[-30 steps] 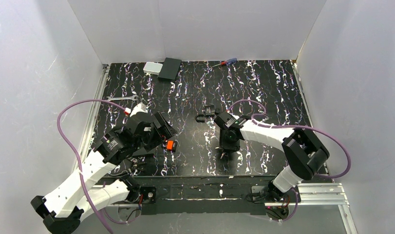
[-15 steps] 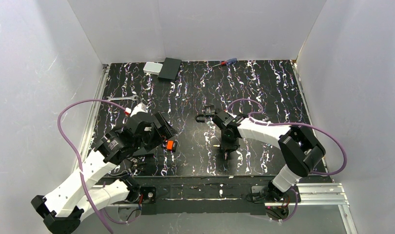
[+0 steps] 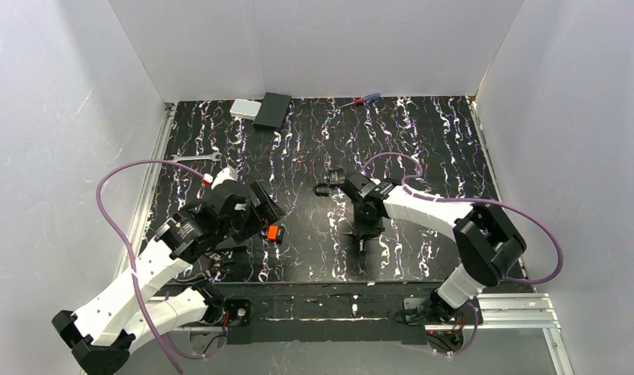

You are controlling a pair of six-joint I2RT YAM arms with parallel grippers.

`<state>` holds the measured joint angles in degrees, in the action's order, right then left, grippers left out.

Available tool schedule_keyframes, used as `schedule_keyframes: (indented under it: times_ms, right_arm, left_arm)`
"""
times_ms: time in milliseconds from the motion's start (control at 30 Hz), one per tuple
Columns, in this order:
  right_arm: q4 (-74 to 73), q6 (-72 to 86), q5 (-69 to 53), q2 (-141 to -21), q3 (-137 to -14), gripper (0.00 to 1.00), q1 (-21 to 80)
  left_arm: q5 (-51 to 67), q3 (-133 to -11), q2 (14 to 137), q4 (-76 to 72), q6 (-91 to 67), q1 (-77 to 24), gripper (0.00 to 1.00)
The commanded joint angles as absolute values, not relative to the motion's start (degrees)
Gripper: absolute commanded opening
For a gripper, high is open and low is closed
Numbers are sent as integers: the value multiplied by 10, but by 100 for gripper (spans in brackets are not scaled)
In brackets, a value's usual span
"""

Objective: Unlock with the key

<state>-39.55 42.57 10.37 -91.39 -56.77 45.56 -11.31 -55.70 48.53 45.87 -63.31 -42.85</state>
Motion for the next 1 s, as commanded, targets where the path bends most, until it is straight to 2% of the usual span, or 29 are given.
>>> schedule_keyframes:
  times_ms: [0, 433, 600, 833, 967]
  right_arm:
    - [-414, 416, 109, -876, -601, 1, 457]
    - [-454, 463, 111, -830, -713, 1, 424]
    - [-497, 537, 107, -815, -764, 1, 406]
    - [-557, 655, 104, -792, -858, 1, 382]
    - [-607, 732, 62, -797, -891, 1, 371]
  left_arm:
    - [-119, -554, 489, 452, -632, -425, 82]
    - [-93, -544, 490, 360, -614, -425, 82]
    - [-71, -546, 506, 313, -596, -427, 73]
    - [-60, -566, 539, 225, -542, -455, 70]
    - [-48, -575, 561, 154, -525, -476, 68]
